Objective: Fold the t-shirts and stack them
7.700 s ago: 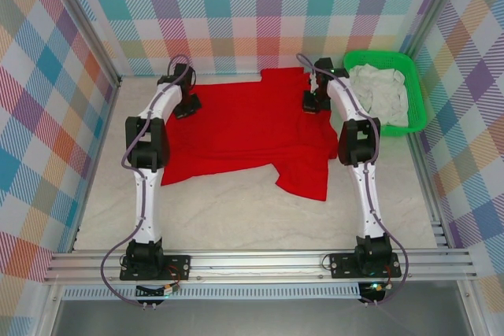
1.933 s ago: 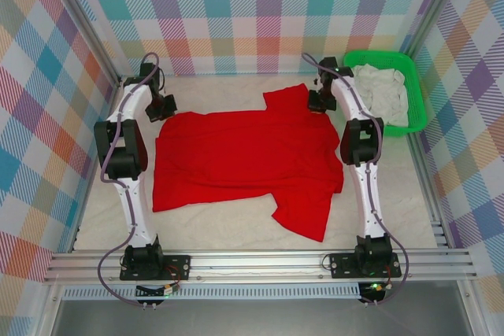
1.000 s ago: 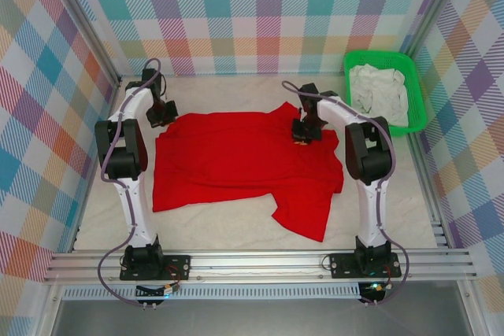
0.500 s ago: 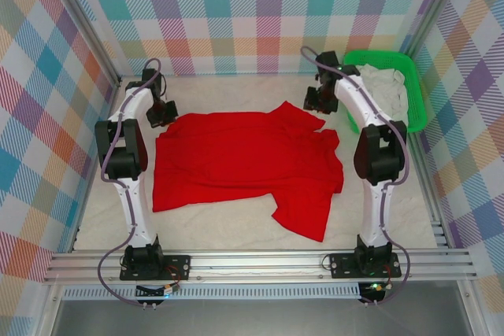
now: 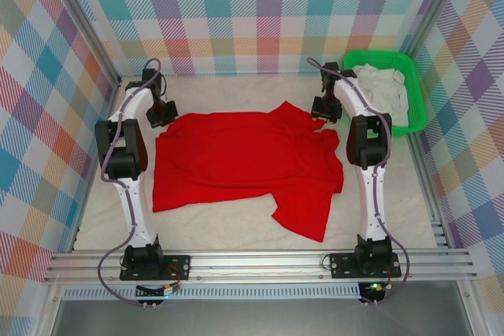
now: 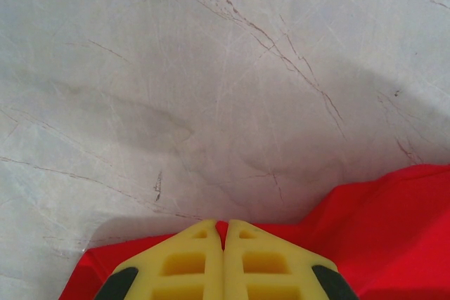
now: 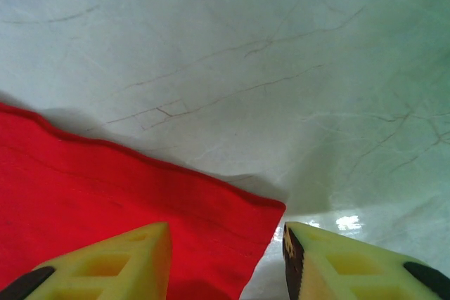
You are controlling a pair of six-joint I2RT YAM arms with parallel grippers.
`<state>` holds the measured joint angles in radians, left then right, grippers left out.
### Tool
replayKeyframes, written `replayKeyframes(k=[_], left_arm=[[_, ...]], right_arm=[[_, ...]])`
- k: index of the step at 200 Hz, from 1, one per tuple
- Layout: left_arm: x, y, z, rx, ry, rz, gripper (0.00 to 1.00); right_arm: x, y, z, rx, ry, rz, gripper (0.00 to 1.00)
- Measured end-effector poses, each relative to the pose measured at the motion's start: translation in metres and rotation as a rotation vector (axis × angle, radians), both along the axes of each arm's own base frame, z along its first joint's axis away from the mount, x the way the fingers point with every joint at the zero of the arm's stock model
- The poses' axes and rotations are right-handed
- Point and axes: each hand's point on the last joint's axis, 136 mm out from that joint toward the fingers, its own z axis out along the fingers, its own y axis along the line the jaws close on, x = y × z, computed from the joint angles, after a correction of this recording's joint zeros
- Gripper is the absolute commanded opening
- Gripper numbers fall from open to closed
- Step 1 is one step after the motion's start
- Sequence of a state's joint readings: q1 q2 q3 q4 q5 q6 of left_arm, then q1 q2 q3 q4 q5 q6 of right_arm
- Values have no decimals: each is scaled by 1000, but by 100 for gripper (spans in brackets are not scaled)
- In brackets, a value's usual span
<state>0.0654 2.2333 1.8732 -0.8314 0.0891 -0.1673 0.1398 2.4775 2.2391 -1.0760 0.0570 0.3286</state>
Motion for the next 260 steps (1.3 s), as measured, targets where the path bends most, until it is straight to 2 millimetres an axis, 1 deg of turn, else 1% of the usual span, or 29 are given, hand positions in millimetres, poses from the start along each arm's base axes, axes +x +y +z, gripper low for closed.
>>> replayKeyframes(k=[15,35,50,68,90,110,123,146,172,186,195,206,214,227,233,235,236,240,243,247,250,252,258,260], left_arm=[[0,0,0,0,0,0,0],[0,0,0,0,0,0,0],[0,0,0,0,0,0,0],[0,0,0,0,0,0,0],[0,0,0,0,0,0,0],[0,0,0,0,0,0,0],[0,0,0,0,0,0,0],[0,0,0,-2,1,-1,0],[0,-4,1,-22,-2,-5,0],[0,-6,4,-32,-8,-3,0],[1,-8,10,-37,-19,-3,0],[1,-11,22,-44,-39,0,0],[2,-13,35,-49,-60,-1,0],[3,-18,61,-54,-104,-6,0],[4,-19,77,-56,-135,-7,0],[4,-19,81,-56,-142,-6,0],[4,-20,86,-57,-152,-5,0],[3,-21,95,-60,-167,-6,0],[3,-22,106,-61,-186,-6,0],[2,-23,118,-63,-207,-4,0],[1,-23,127,-64,-224,-4,0],[0,-23,131,-64,-231,-3,0],[-4,-23,152,-64,-266,-2,0],[-5,-23,156,-64,-272,-2,0]], right_arm=[[-2,0,-3,1,7,-5,45],[-6,-1,-12,-2,26,-10,45],[-5,1,-10,8,19,-15,44],[-5,1,-10,12,21,-22,39],[-4,-1,-12,4,39,-31,26],[-5,-5,-13,-1,55,-46,10],[-3,-2,-12,24,51,-52,0],[3,5,-11,59,29,-51,0],[5,10,-9,88,12,-41,0],[6,13,-7,101,-3,-27,0],[6,16,-1,108,-16,-14,0],[5,19,11,116,-39,1,0],[5,22,27,123,-69,17,0],[5,27,66,137,-144,44,0],[5,28,88,144,-189,57,0],[5,28,97,146,-207,61,0],[4,29,104,147,-221,64,0],[3,30,117,151,-248,73,0],[2,30,134,154,-282,80,0],[0,32,150,159,-314,89,0],[-3,32,167,164,-349,95,0],[-4,32,174,165,-364,98,0],[-10,31,205,170,-430,111,0],[-12,31,215,171,-450,115,0]])
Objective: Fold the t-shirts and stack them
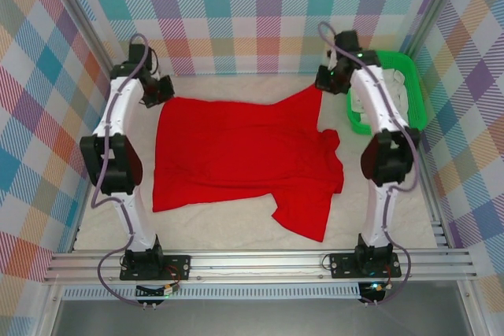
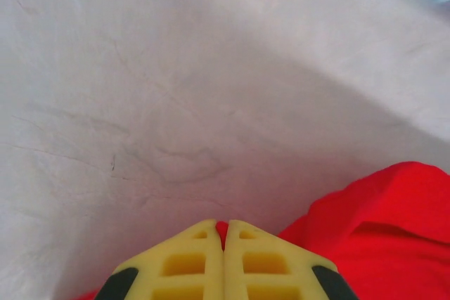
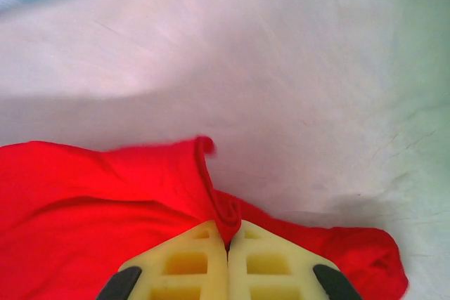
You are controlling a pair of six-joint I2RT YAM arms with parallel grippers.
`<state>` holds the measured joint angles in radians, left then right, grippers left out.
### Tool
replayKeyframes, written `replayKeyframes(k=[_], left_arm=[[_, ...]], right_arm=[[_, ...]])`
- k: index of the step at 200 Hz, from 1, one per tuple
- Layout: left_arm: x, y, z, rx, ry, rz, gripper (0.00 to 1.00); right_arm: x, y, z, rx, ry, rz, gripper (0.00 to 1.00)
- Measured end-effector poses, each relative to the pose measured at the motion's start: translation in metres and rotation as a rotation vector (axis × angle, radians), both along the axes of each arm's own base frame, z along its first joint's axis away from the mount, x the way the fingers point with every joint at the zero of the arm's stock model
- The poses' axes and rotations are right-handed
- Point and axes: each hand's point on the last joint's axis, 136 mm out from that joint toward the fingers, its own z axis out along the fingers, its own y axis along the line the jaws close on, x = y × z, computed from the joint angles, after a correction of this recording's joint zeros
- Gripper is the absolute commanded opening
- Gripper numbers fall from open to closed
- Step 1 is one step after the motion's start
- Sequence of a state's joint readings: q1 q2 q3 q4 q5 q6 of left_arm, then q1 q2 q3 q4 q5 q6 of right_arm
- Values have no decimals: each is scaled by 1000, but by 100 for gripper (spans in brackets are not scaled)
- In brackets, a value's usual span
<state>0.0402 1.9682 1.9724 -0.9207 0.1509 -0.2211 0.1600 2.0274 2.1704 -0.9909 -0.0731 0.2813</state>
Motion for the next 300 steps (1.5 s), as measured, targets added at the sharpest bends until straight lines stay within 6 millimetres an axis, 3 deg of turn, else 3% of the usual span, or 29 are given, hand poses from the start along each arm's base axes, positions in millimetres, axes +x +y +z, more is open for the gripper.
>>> replayKeyframes(k=[19,39,68,103,116,145,172,186,195,217,245,271,300], left_arm=[[-17,-2,59,-6,-97,-1,0],[-41,-6,114,-18,-188,-6,0],[-82,-12,179,-38,-296,-18,0],[-146,-22,256,-64,-472,-53,0],[-177,-25,287,-68,-563,-63,0],[-267,-30,350,-68,-794,-76,0],[-354,-32,389,-62,-1002,-68,0],[-397,-30,406,-54,-1113,-52,0],[-417,-29,412,-51,-1162,-40,0],[-441,-23,421,-35,-1228,-6,0],[-429,-13,419,-15,-1202,43,0],[-393,-4,415,22,-1143,79,0],[-329,6,408,80,-1060,111,0]], right_arm=[[-31,-1,83,17,-178,26,0],[-71,-5,150,27,-326,49,0],[-131,-14,210,37,-462,65,0],[-211,-24,285,83,-648,80,0],[-248,-27,319,113,-751,87,0],[-358,-41,388,212,-1021,96,0],[-458,-53,418,309,-1224,113,0],[-496,-57,427,355,-1301,128,0],[-511,-57,432,376,-1334,139,0],[-515,-55,437,410,-1345,153,0],[-485,-51,441,413,-1306,144,0],[-435,-46,448,381,-1269,119,0],[-352,-37,451,323,-1216,95,0]])
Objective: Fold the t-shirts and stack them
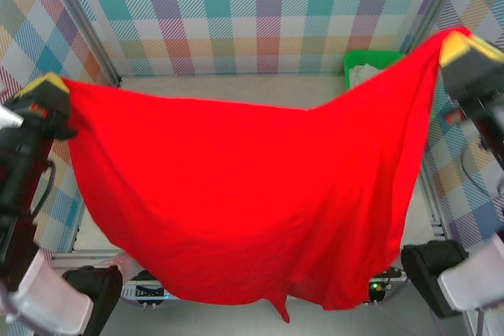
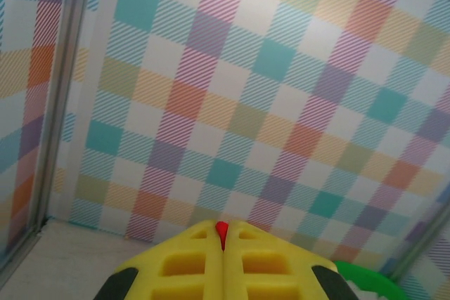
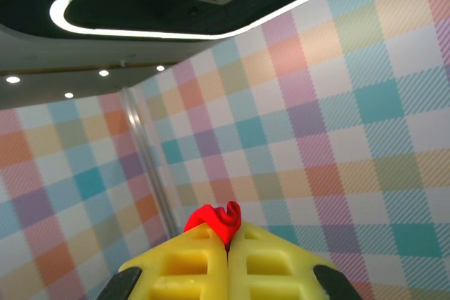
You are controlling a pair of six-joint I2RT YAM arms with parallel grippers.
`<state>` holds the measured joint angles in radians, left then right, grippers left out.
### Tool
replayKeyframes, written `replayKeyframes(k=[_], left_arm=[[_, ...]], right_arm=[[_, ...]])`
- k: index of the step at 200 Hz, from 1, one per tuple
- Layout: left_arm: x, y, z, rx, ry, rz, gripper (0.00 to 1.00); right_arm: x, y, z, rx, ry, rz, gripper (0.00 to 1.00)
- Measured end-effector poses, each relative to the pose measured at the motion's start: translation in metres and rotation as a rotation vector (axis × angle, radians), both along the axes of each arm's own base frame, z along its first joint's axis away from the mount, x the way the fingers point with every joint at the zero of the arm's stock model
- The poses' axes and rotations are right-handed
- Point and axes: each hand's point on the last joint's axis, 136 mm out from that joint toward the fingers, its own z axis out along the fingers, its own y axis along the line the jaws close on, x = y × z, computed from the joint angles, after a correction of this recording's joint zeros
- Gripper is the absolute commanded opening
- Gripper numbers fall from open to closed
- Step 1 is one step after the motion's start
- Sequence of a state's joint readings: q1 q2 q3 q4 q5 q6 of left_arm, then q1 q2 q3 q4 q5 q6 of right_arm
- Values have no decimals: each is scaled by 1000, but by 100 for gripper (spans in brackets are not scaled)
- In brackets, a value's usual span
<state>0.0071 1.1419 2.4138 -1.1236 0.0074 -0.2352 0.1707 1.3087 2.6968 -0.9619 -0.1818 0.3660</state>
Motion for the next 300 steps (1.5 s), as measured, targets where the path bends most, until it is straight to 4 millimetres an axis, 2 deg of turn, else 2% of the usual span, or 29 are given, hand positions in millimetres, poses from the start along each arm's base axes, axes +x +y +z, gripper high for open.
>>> replayKeyframes(k=[16,29,45,53,58,73,91,107,111,126,138,147,160,173,186,207,246,274,300], left_arm=[[41,4,-15,20,63,24,0],[78,8,-39,36,134,45,0],[119,14,-78,55,230,72,0],[140,16,-100,63,274,82,0],[154,18,-116,69,306,91,0],[195,22,-170,85,405,111,0],[240,28,-237,100,514,141,0],[281,35,-298,117,614,171,0],[291,36,-311,119,631,176,0],[328,40,-359,130,694,190,0],[354,41,-393,139,739,195,0],[373,43,-417,147,767,197,0],[398,43,-440,152,780,198,0],[416,44,-457,154,788,198,0],[430,44,-463,153,778,199,0],[443,44,-461,151,755,200,0],[447,45,-455,149,727,206,0],[438,45,-466,155,748,205,0],[427,50,-477,160,780,210,0]], right_arm=[[55,8,-11,-30,62,-18,0],[104,15,-29,-61,129,-29,0],[161,24,-59,-102,222,-39,0],[197,29,-82,-129,284,-43,0],[213,31,-93,-139,310,-47,0],[275,40,-143,-188,422,-54,0],[336,49,-203,-240,529,-57,0],[390,58,-270,-294,628,-53,0],[399,59,-282,-303,642,-51,0],[439,65,-346,-349,718,-47,0],[459,68,-391,-378,771,-45,0],[471,69,-421,-398,803,-43,0],[485,69,-458,-422,840,-49,0],[494,68,-483,-439,859,-57,0],[500,66,-495,-446,861,-69,0],[505,63,-494,-443,846,-86,0],[507,63,-488,-435,822,-85,0],[489,63,-490,-441,863,-60,0],[465,60,-481,-443,880,-47,0]])
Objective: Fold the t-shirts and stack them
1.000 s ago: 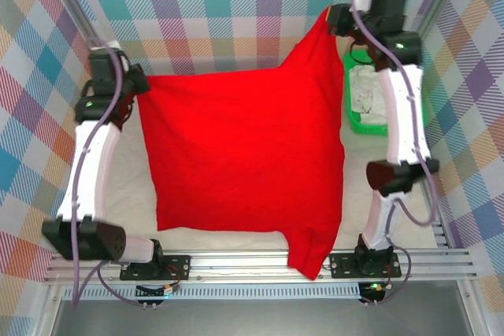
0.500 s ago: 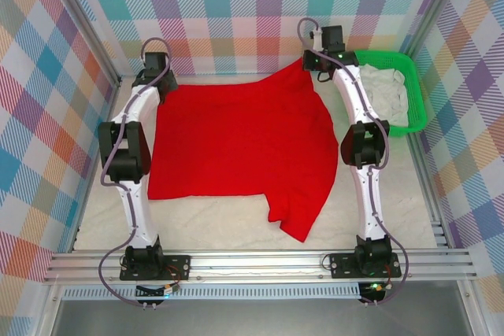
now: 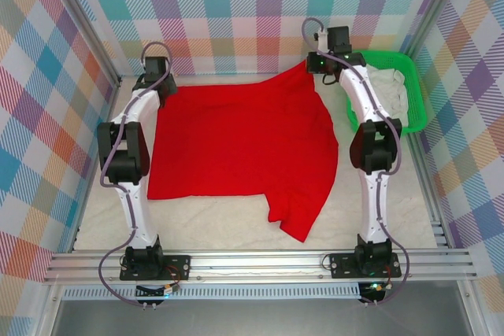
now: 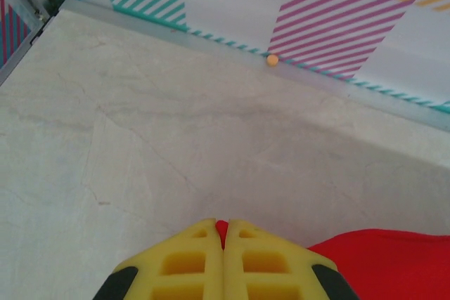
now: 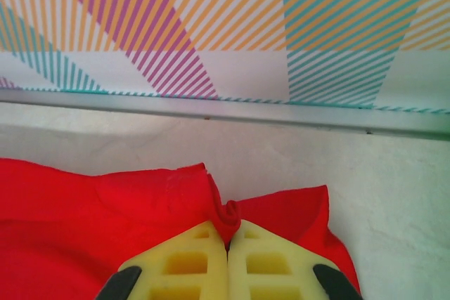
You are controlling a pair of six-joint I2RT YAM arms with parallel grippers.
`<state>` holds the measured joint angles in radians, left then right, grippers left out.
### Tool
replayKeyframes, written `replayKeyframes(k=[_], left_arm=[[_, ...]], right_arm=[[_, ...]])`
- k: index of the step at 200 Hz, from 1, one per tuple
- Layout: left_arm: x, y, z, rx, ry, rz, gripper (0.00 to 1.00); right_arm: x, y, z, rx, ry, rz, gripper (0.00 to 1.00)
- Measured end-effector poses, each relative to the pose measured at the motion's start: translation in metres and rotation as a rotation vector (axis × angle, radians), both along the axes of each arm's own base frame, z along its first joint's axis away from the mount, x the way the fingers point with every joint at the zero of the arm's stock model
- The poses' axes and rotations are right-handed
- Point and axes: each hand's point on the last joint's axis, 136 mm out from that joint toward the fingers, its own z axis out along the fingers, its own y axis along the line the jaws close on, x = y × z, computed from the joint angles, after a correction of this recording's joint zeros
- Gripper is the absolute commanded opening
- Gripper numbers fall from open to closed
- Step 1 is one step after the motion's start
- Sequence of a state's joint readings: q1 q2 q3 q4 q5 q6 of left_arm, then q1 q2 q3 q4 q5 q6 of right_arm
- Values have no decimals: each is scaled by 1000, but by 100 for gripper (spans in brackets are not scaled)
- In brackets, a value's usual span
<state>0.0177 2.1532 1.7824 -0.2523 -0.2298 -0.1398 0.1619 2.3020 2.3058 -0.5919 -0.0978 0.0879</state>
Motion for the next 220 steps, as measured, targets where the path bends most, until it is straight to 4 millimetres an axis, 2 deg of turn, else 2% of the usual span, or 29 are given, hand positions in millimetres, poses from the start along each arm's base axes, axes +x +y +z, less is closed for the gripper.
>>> replayKeyframes(k=[28,55,93,126,157,188,220], left_arm=[[-4,11,-4,1,11,16,0],[-7,25,-3,-1,10,39,0],[-11,26,5,-10,1,33,0],[-19,23,15,-18,-10,24,0],[-26,21,20,-27,-14,13,0],[-35,17,17,-38,-1,1,0],[-45,14,8,-51,22,-9,0]], right_arm=[[-21,-5,13,-7,-14,-3,0],[-24,-9,16,-16,-31,-11,0],[-27,-16,-9,-36,13,-27,0],[-43,-21,-27,-46,62,-32,0],[-58,-23,-17,-42,43,-32,0],[-74,-25,-4,-34,14,-30,0],[-89,-25,-5,-15,13,-30,0]])
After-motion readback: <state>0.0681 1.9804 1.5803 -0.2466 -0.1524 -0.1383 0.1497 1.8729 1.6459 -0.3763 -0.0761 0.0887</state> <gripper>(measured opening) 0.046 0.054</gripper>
